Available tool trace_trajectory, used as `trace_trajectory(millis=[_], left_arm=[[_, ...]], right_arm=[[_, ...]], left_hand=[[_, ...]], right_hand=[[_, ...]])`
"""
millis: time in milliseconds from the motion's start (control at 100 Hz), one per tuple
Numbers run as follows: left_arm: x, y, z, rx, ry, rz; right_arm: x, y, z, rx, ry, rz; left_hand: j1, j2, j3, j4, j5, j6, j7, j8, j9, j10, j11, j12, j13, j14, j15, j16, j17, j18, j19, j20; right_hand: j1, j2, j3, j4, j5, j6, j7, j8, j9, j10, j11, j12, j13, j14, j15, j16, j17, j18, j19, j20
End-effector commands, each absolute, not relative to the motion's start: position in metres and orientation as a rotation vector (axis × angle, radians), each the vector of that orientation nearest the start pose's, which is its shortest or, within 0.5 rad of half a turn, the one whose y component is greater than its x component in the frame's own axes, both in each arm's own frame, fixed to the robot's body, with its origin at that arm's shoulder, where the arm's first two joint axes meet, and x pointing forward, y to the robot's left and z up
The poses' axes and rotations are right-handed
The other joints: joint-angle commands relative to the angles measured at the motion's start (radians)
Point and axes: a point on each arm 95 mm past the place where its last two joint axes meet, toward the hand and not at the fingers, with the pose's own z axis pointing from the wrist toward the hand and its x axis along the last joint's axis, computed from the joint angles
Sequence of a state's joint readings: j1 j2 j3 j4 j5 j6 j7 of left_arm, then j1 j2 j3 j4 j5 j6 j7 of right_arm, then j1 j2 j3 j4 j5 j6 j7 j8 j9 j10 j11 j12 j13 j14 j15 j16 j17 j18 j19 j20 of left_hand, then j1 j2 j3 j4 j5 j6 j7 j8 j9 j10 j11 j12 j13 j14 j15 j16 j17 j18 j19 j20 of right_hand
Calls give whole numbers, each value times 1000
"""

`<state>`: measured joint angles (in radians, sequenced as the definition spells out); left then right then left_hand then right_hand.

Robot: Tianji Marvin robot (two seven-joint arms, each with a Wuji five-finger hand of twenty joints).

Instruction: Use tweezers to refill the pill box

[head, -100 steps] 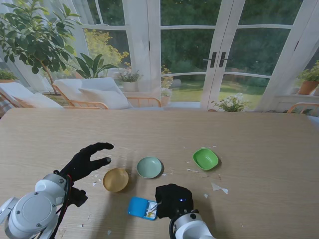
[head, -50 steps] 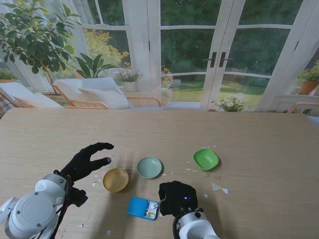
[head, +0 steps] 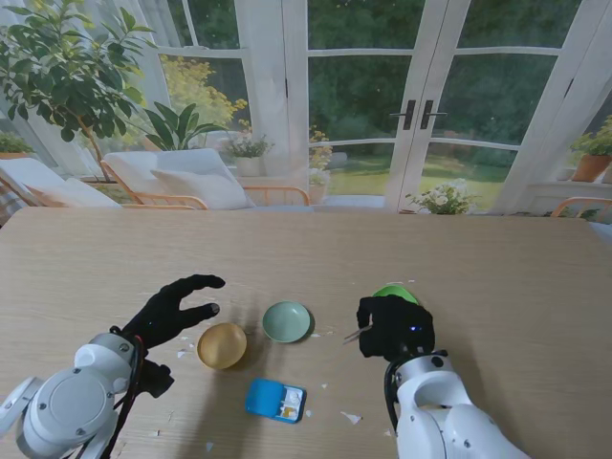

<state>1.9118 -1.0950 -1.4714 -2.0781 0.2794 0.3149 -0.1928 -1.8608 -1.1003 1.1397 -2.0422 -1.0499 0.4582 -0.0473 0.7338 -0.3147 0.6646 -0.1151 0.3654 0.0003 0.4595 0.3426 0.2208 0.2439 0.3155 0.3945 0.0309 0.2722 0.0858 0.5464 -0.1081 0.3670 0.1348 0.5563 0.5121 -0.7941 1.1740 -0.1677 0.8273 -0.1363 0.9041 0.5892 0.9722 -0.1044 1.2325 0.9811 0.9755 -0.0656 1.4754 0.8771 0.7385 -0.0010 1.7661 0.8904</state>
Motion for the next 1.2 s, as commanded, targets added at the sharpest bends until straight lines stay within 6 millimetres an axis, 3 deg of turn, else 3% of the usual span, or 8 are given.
trace_trajectory(millis=[0, 260, 610, 850, 1190], left_arm=[[321, 16, -267, -2110, 1062, -1705], [325, 9, -272, -2117, 1101, -1679], [327, 5, -274, -2122, 1125, -1661], [327, 5, -274, -2118, 1128, -1655], [327, 5, -275, -2117, 1134, -1650]], right_arm=[[318, 39, -275, 1360, 1221, 1381], [364, -6, -282, 1353, 1228, 1326], [409, -35, -313, 1379, 1210, 1309], [423, -45, -339, 1414, 1211, 1307], [423, -51, -361, 1481, 1207, 1306]], left_hand=[[-7, -5, -1, 28, -29, -45, 1, -12, -11, -34, -13, -5, -22, -21, -10, 0, 0, -29, -24, -3], [-7, -3, -3, 28, -31, -45, 1, -12, -12, -34, -12, -5, -22, -22, -11, 0, 0, -30, -25, -3], [-5, -2, -5, 29, -31, -44, 3, -11, -14, -34, -12, -4, -22, -22, -11, -2, 1, -30, -25, -4], [-5, -1, -6, 29, -33, -46, 2, -11, -15, -35, -12, -4, -22, -23, -11, -3, 1, -30, -25, -4], [-4, -1, -7, 29, -32, -47, 3, -11, -14, -35, -11, -4, -22, -22, -11, -4, 0, -30, -25, -4]], right_hand=[[65, 51, 46, 80, 54, -70, 77, 48, -1, 0, 12, 0, 3, 4, 11, 3, -2, -23, 78, -11], [58, 55, 45, 69, 55, -85, 72, 49, -5, -7, 5, -1, -5, 4, 1, 2, -8, -20, 71, -11], [46, 45, 59, 53, 60, -102, 72, 44, 1, -20, 7, -10, 0, -5, -7, -1, -9, -20, 68, -10], [38, 37, 74, 44, 63, -111, 76, 42, 3, -24, 11, -15, 2, -7, -6, -1, -8, -20, 67, -9], [30, 60, 50, 26, 46, -133, 57, 15, -18, -39, 3, -32, -19, -4, -15, -4, -17, -28, 51, -13]])
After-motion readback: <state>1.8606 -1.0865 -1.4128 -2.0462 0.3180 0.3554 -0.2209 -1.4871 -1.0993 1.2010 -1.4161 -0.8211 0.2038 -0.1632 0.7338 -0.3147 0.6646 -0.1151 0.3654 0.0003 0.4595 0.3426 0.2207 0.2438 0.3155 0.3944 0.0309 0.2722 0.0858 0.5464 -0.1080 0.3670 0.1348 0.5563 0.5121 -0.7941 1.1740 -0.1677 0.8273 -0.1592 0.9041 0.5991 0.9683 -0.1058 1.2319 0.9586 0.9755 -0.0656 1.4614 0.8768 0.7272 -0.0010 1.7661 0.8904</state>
